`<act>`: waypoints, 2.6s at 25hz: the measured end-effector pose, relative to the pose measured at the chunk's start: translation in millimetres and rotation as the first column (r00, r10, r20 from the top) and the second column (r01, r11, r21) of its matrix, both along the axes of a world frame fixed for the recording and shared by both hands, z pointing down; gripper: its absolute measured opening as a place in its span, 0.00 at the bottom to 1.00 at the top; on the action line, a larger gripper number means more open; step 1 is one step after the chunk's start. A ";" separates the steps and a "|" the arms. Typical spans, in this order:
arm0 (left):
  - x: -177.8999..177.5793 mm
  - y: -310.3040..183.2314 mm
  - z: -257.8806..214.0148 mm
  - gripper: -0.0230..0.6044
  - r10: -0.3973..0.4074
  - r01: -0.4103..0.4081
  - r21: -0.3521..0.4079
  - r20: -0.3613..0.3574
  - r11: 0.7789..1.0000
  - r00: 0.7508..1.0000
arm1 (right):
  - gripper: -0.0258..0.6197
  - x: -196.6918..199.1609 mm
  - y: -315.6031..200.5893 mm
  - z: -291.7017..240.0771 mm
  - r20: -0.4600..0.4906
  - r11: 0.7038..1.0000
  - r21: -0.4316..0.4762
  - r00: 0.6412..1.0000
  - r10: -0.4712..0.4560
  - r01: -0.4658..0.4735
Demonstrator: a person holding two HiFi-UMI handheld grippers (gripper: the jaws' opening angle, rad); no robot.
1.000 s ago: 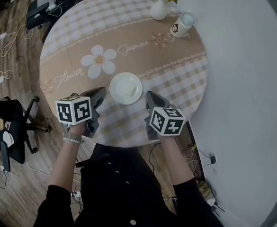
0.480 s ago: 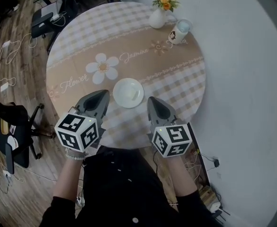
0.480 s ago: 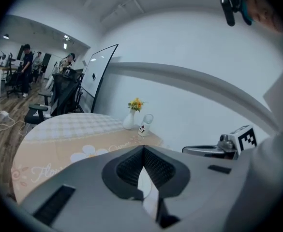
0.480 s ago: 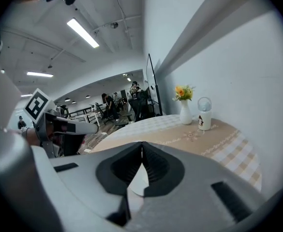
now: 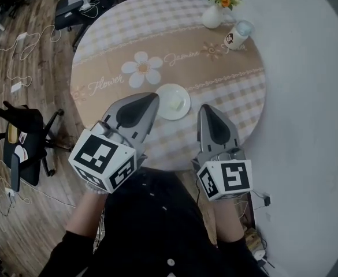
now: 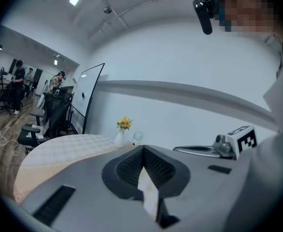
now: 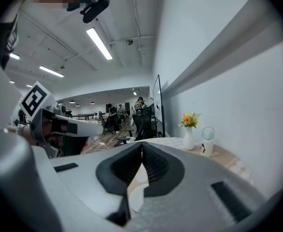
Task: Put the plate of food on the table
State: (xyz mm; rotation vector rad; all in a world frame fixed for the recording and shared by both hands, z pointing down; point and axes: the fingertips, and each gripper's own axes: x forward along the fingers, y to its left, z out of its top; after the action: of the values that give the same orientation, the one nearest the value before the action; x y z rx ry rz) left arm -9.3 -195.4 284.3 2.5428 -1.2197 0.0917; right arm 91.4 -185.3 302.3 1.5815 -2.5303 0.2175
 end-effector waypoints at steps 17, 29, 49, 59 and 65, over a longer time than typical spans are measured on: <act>-6.0 21.7 -26.8 0.04 -0.015 0.010 0.116 0.048 0.993 0.999 | 0.04 -12.1 22.2 -29.2 -0.014 0.997 0.074 0.999 -0.032 0.033; -6.8 22.3 -27.0 0.04 -0.022 0.016 0.119 0.052 0.993 0.998 | 0.04 -11.1 25.9 -33.1 -0.013 0.996 0.081 0.999 -0.030 0.031; -10.4 21.7 -25.6 0.04 -0.029 0.023 0.112 0.050 0.993 0.998 | 0.04 -14.4 24.7 -38.1 -0.003 0.996 0.079 0.999 -0.050 0.050; -11.9 20.6 -24.9 0.04 -0.027 0.021 0.110 0.047 0.994 0.999 | 0.04 -15.9 23.9 -40.8 0.005 0.996 0.079 0.999 -0.050 0.049; -12.2 21.5 -24.0 0.04 -0.026 0.021 0.106 0.046 0.994 0.999 | 0.04 -16.7 24.7 -40.8 0.002 0.996 0.078 0.999 -0.051 0.051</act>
State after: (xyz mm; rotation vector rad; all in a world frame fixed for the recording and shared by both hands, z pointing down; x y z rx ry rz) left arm -21.6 -173.9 260.2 2.6296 -1.3051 0.0849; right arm 74.6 -160.6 261.5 1.5426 -2.6085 0.1181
